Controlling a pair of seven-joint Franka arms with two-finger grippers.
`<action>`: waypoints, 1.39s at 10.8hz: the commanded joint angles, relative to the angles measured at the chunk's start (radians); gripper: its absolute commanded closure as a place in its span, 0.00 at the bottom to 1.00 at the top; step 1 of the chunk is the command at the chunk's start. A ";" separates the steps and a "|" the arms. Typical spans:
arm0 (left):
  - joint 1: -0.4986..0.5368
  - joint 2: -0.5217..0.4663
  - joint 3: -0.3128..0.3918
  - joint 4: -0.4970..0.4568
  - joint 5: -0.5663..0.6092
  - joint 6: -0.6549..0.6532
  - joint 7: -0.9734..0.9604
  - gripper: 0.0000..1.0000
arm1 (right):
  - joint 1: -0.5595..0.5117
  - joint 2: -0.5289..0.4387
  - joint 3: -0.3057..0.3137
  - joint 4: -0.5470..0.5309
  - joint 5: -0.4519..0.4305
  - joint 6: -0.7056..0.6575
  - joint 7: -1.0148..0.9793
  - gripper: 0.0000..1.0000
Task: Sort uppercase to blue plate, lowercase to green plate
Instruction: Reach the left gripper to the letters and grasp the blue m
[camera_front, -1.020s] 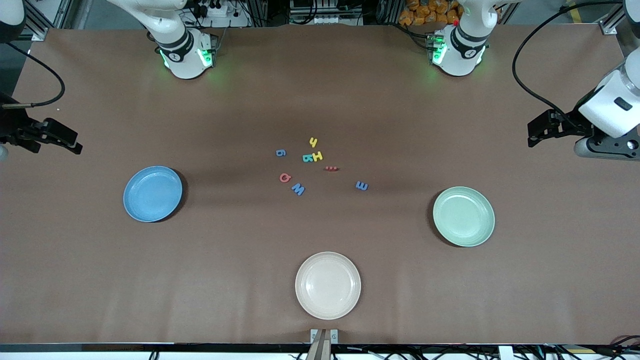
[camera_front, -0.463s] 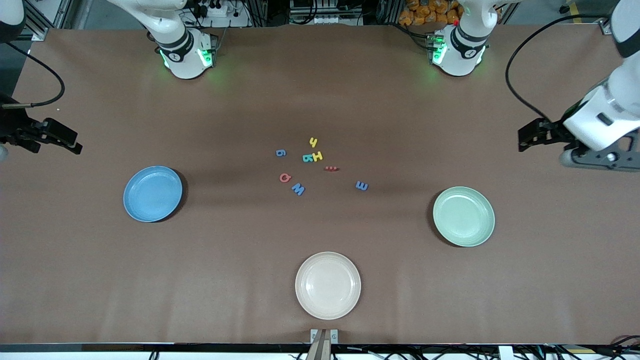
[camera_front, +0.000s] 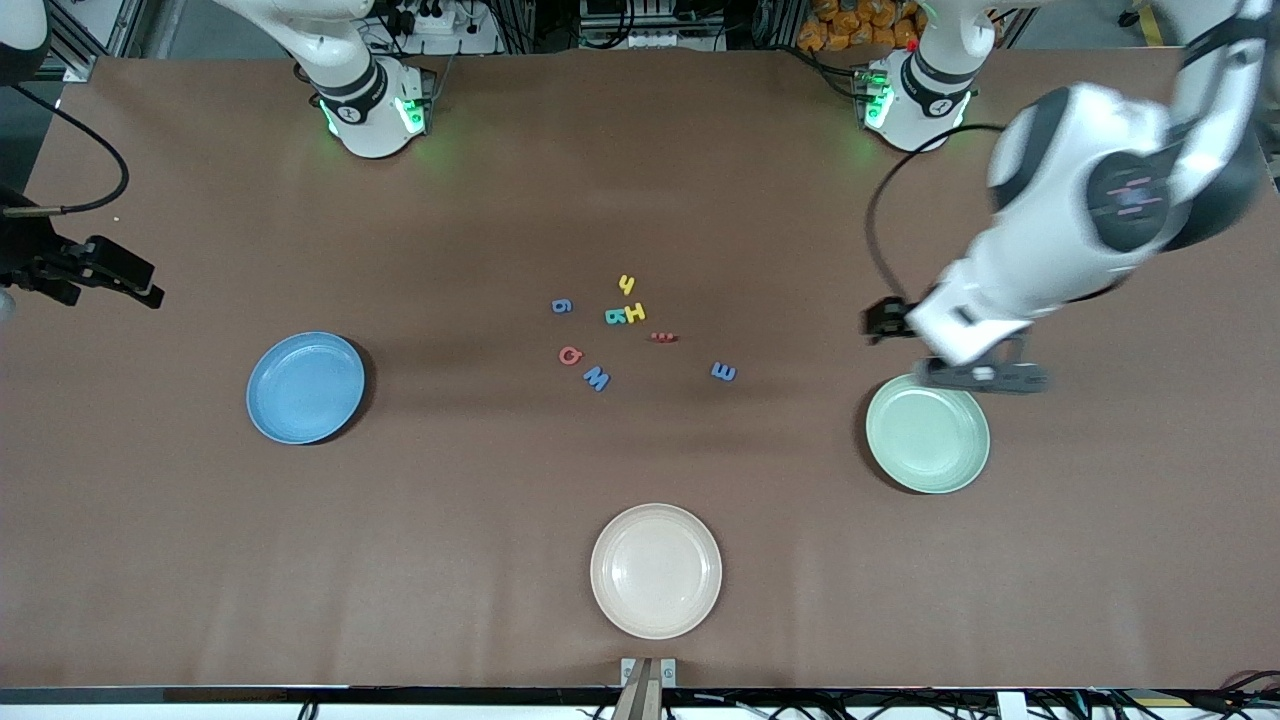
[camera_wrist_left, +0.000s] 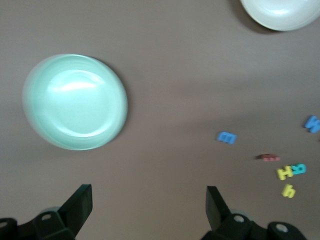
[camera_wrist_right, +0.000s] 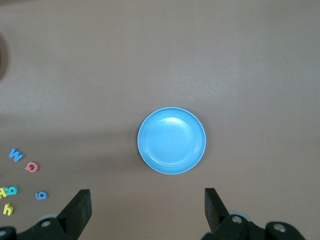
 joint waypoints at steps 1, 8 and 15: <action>-0.071 0.098 -0.029 -0.015 0.065 0.113 -0.145 0.00 | -0.007 -0.012 0.005 -0.007 0.006 -0.003 -0.001 0.00; -0.237 0.373 -0.034 -0.019 0.279 0.352 -0.147 0.00 | 0.015 0.005 0.010 -0.012 0.015 0.013 0.013 0.00; -0.231 0.414 -0.034 -0.110 0.370 0.460 -0.166 0.09 | 0.208 0.085 0.010 -0.016 0.015 0.107 0.227 0.00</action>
